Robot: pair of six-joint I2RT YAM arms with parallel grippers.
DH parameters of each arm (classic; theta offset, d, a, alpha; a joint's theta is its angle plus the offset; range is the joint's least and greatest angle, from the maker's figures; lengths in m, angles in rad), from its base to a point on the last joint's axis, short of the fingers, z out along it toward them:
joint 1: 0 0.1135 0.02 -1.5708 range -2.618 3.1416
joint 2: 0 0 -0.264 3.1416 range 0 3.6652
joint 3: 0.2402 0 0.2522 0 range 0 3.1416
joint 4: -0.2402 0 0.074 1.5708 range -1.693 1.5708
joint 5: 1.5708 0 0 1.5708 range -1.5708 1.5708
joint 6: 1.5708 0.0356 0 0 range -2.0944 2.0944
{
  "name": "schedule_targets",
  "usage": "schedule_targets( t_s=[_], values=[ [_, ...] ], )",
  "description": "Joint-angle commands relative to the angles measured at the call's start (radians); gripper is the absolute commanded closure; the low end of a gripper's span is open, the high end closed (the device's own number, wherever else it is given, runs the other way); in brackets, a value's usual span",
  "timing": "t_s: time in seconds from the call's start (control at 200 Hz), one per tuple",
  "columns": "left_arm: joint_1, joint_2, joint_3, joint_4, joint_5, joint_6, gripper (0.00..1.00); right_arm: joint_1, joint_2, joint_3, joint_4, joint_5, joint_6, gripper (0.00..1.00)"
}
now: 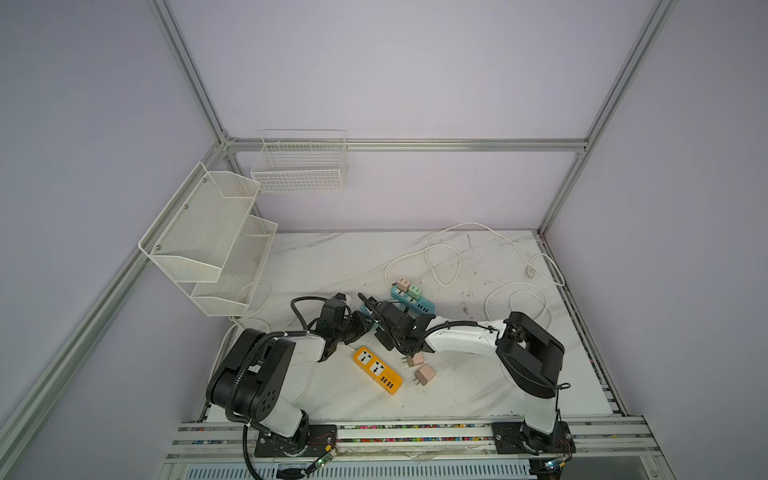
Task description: Pull the plug off the socket
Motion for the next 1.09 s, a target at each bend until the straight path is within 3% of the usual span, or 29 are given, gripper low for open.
schedule_targets(
  t_s=[0.0,0.255,0.5,0.695,1.09],
  values=[
    [-0.015,0.079,-0.016,-0.258,-0.097,0.024,0.76,0.018,-0.121,0.008,0.105,-0.068,-0.023,1.0],
    [-0.025,0.076,0.002,-0.262,-0.087,0.025,0.76,0.08,-0.053,0.047,0.069,-0.061,-0.072,1.0],
    [-0.026,0.044,-0.001,-0.271,-0.084,0.023,0.75,0.038,-0.11,0.016,0.119,-0.132,-0.016,1.0],
    [-0.025,-0.034,0.023,-0.318,-0.089,0.023,0.63,0.034,-0.099,-0.004,0.106,-0.148,0.024,1.0],
    [-0.025,-0.245,0.016,-0.382,-0.128,0.008,0.5,0.017,-0.094,0.03,0.064,-0.248,0.151,1.0]
  ],
)
